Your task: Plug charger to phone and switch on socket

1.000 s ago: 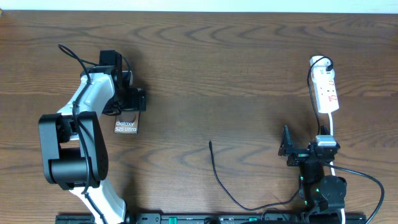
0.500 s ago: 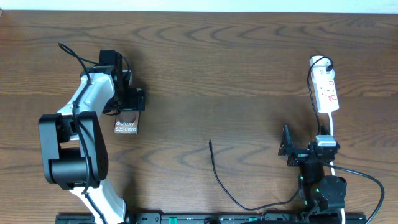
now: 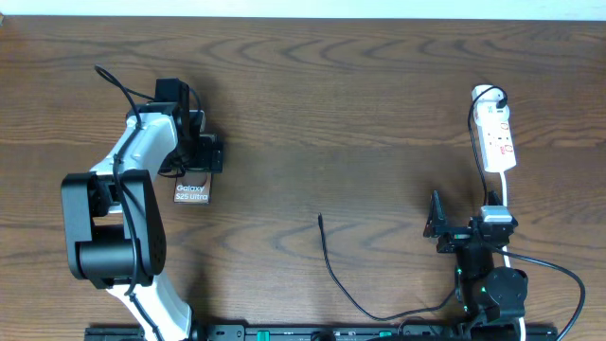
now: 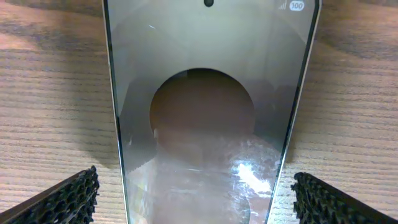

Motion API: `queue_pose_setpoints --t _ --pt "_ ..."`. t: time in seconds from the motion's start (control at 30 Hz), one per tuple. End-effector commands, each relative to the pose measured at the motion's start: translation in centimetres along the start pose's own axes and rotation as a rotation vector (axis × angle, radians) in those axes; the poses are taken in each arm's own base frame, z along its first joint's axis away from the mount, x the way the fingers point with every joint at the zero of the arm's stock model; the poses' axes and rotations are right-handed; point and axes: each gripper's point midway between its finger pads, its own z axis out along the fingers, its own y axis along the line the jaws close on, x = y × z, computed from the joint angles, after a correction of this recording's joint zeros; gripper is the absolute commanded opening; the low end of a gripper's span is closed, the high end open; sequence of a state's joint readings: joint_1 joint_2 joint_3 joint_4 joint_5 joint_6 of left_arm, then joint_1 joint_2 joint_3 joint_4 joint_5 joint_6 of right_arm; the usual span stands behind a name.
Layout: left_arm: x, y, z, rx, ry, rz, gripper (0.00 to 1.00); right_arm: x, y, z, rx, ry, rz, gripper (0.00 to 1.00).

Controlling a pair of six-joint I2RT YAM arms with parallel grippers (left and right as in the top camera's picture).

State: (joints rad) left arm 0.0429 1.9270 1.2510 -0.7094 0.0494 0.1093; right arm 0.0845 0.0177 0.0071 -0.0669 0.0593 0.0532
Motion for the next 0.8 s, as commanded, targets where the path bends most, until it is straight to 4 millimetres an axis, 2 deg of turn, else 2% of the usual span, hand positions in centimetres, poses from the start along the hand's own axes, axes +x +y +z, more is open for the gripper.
queue_pose_setpoints --t 0.0,0.77 --pt "0.5 0.2 0.6 -0.015 0.021 0.030 0.98 0.1 -0.1 0.0 0.003 0.003 0.013 0.99" --pt "1.1 0.2 1.7 -0.015 0.019 0.035 0.98 0.1 -0.1 0.0 0.003 0.003 0.013 0.99"
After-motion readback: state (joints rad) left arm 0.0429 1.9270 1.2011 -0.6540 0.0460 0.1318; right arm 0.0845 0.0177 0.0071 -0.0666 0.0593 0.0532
